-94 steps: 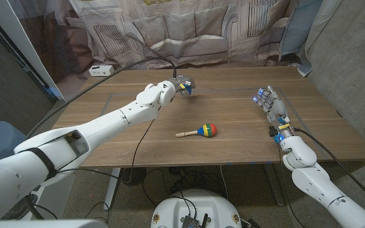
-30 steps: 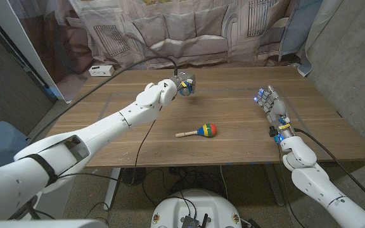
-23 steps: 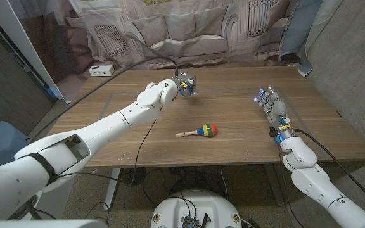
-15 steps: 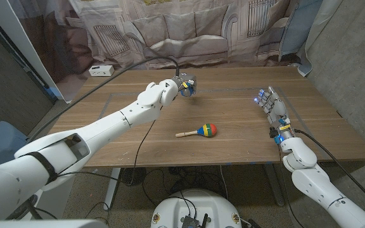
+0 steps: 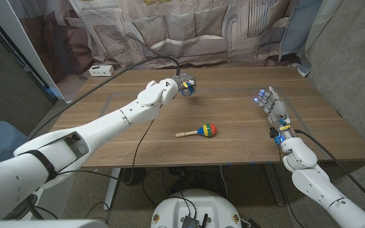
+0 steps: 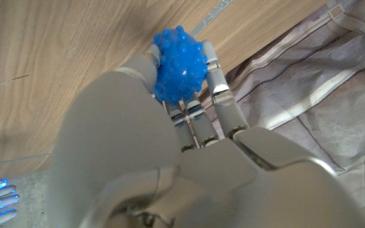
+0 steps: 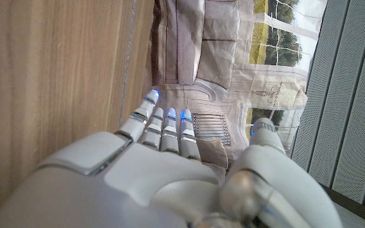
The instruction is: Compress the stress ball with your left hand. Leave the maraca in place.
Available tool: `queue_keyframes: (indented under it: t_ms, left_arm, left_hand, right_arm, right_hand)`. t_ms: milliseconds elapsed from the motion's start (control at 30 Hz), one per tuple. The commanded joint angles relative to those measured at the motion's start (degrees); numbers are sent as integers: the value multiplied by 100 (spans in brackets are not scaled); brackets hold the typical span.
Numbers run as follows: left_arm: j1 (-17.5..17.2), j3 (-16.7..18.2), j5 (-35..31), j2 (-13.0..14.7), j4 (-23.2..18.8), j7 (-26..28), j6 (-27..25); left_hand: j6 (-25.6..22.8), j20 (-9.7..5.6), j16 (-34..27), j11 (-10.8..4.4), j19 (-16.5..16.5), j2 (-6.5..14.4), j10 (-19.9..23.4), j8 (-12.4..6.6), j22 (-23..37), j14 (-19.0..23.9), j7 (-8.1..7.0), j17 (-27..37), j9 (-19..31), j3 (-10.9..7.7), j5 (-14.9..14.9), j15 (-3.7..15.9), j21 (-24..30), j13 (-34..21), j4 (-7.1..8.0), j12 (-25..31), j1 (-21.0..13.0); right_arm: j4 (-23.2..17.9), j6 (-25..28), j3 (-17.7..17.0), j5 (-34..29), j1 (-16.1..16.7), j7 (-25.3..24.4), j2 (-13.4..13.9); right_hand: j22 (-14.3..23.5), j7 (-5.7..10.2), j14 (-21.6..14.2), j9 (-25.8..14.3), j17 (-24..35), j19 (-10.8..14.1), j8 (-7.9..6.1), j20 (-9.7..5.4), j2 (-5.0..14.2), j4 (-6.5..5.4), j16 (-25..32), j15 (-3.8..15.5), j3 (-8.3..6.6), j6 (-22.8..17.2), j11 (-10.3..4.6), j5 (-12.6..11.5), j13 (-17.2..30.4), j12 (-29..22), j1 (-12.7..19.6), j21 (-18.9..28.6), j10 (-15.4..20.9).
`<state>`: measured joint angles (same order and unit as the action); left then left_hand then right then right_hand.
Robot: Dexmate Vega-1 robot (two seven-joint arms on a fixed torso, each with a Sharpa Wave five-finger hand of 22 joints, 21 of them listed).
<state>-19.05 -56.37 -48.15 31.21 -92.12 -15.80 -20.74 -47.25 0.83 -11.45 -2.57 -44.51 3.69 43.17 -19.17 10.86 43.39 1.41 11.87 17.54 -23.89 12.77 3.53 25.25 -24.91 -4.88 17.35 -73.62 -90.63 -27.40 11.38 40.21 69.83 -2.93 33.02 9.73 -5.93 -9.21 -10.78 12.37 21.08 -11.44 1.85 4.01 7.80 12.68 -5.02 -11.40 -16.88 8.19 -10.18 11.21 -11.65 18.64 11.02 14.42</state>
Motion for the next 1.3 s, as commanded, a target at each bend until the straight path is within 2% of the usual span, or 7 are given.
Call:
queue_keyframes:
  t_ms: [33, 300, 533, 667, 1100, 1300]
  left_arm:
    - [94, -48, -180, 10, 18, -262, 119]
    - [136, -49, -239, -13, 27, -319, 183]
    - [145, -31, -299, -47, 69, -289, 169]
    - [174, -51, -347, -60, 83, -345, 159]
    - [174, -46, -384, -89, 117, -329, 167]
    - [160, -37, -360, -100, 134, -307, 178]
  left_hand:
    - [117, 20, 6, 25, 80, -48, -124, 73, -8, -34, 12, 37, 6, 103, -35, 82, -47, -22, -10, -57, 121]
    - [157, 56, 27, 60, 185, -98, -241, 134, -19, -205, 24, 34, -8, 247, -85, 0, -90, -11, 36, -131, 343]
    - [306, 228, 58, 26, 357, -149, -358, 240, -34, -411, 22, 19, -29, 363, -120, -16, -171, 16, 50, -212, 509]
    - [402, 259, 60, 31, 424, -167, -473, 309, -44, -536, 36, 19, -45, 441, -137, -45, -215, 31, 60, -276, 613]
    - [714, 346, 48, 44, 490, -171, -666, 495, -56, -739, 73, 15, -84, 554, -145, -65, -281, 51, 33, -375, 733]
    - [718, 379, 46, 36, 512, -160, -697, 511, -57, -782, 75, 10, -95, 569, -141, -69, -301, 54, 23, -391, 753]
  right_arm:
    - [-5, -10, -24, 7, 6, 10, 11]
    - [55, -18, -20, 15, -13, 5, -18]
    - [101, -54, -22, 16, -27, 38, -24]
    - [114, -51, -26, 47, -29, 35, -43]
    - [142, -59, -26, 42, -31, 51, -35]
    - [115, -43, -36, 52, -11, 28, -32]
  right_hand:
    - [20, 2, -49, -17, 24, 18, 10, 17, 6, -8, -16, 1, 28, -32, -7, 8, 16, -2, 72, 15, 63]
    - [20, -13, -49, -17, 24, 29, 6, -10, 8, -7, -17, -2, 28, -45, -4, 8, 16, -4, 75, 20, 70]
    - [20, -20, -50, -17, 24, 33, 5, -22, 8, -5, -17, -5, 29, -49, -6, 8, 16, -3, 78, 21, 70]
    - [19, -15, -54, -17, 24, 35, 5, -21, 8, -5, -16, -5, 29, -50, 1, 7, 16, -2, 79, 21, 70]
    - [19, -20, -52, -17, 25, 35, 5, -15, 10, -6, -18, 0, 30, -53, -9, 8, 17, -1, 80, 21, 71]
    - [19, -17, -59, -17, 26, 38, 6, -13, 10, -5, -16, -3, 31, -51, -8, 8, 17, -1, 81, 22, 71]
